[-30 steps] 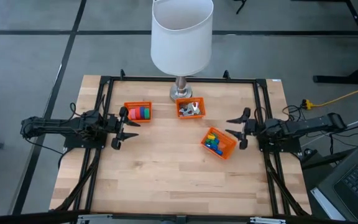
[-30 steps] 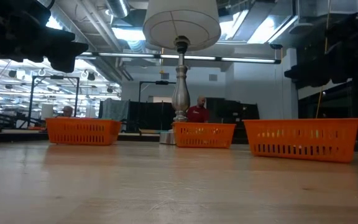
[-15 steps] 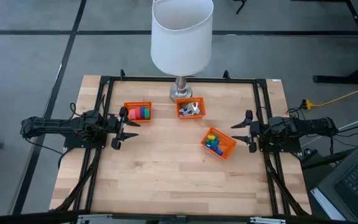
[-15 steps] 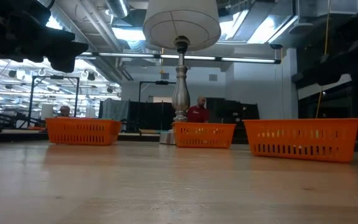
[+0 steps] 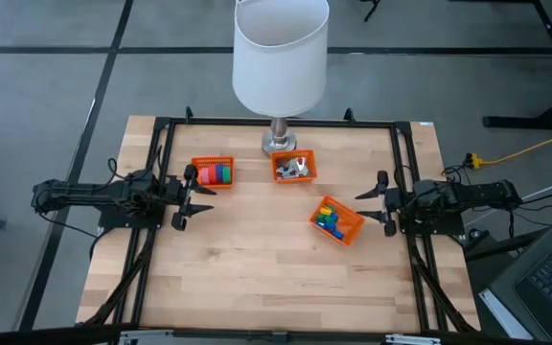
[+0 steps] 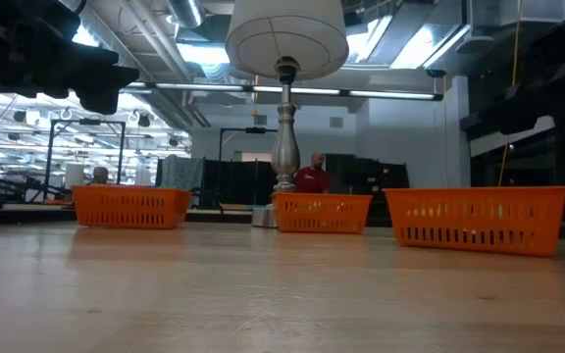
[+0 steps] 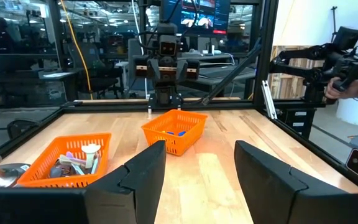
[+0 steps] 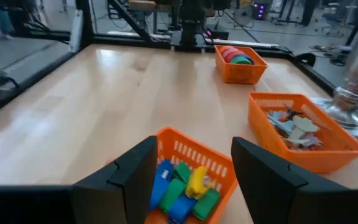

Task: Pick and place Stapler, Stapler remover, tape
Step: Return to Home Position

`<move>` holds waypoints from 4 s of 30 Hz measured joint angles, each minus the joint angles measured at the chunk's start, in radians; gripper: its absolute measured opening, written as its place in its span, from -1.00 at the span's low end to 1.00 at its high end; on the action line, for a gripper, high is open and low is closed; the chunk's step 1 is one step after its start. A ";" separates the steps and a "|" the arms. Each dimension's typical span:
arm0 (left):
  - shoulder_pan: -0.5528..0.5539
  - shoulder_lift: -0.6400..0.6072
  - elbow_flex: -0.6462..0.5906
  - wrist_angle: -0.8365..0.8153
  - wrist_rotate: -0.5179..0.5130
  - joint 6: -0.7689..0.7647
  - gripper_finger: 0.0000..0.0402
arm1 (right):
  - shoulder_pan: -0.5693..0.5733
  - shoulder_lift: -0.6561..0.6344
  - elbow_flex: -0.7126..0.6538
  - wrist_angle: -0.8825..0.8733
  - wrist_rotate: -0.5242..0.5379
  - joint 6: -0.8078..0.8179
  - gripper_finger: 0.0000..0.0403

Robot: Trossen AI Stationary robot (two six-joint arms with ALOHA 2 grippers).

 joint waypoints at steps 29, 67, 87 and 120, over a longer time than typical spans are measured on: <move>0.000 0.000 0.000 0.000 0.000 0.000 -0.07 | 0.000 0.002 -0.103 0.358 -0.139 -0.135 0.04; 0.000 0.000 0.000 0.000 0.000 0.000 -0.06 | 0.000 0.002 -0.103 0.357 -0.139 -0.087 0.05; 0.000 0.000 0.000 0.000 0.000 0.000 -0.07 | 0.000 0.002 -0.103 0.357 -0.139 -0.087 0.04; 0.000 0.000 0.000 0.000 0.000 0.000 -0.07 | 0.000 0.002 -0.103 0.357 -0.139 -0.087 0.04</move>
